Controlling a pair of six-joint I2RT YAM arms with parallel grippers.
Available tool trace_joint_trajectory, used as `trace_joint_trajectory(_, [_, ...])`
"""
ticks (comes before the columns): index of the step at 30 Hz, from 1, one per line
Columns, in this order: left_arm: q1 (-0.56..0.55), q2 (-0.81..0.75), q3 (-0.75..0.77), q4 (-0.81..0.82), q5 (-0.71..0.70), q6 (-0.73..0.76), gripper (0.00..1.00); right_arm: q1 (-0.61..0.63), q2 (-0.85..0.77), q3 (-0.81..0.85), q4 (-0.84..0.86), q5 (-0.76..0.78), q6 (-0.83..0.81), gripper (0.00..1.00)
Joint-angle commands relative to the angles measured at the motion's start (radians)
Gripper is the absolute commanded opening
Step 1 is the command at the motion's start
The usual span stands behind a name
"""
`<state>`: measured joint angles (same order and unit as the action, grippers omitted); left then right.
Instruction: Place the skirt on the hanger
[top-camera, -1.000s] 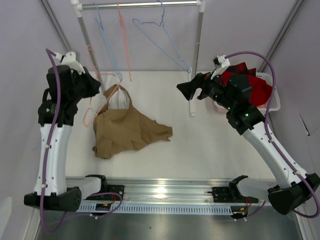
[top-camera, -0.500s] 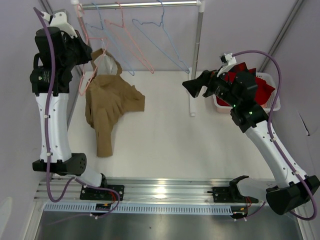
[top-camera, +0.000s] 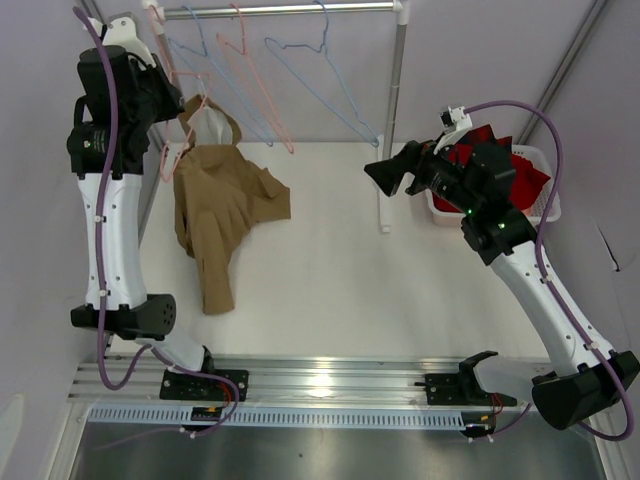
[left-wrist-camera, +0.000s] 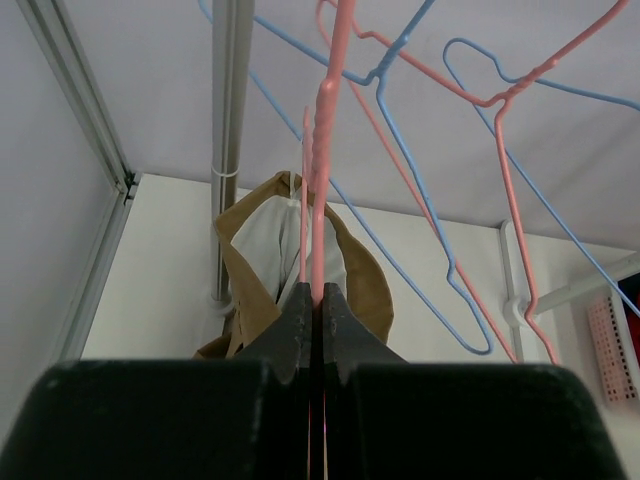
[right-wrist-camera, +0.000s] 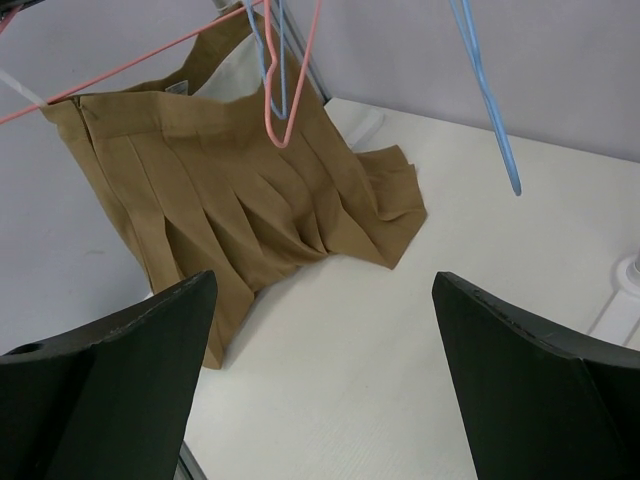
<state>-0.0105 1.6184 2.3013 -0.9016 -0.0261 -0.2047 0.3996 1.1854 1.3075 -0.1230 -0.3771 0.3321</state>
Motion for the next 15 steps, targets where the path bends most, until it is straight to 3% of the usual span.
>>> trace_joint_trajectory(1, [0.007, -0.109, -0.005, 0.134, -0.026, 0.019, 0.00, -0.004, -0.009, 0.036, 0.013, -0.019, 0.007, 0.96])
trace_joint_trajectory(15, [0.007, -0.175, 0.004, 0.128, -0.072, 0.050, 0.00, -0.005, -0.003, 0.003, 0.052, -0.042, 0.041, 0.95])
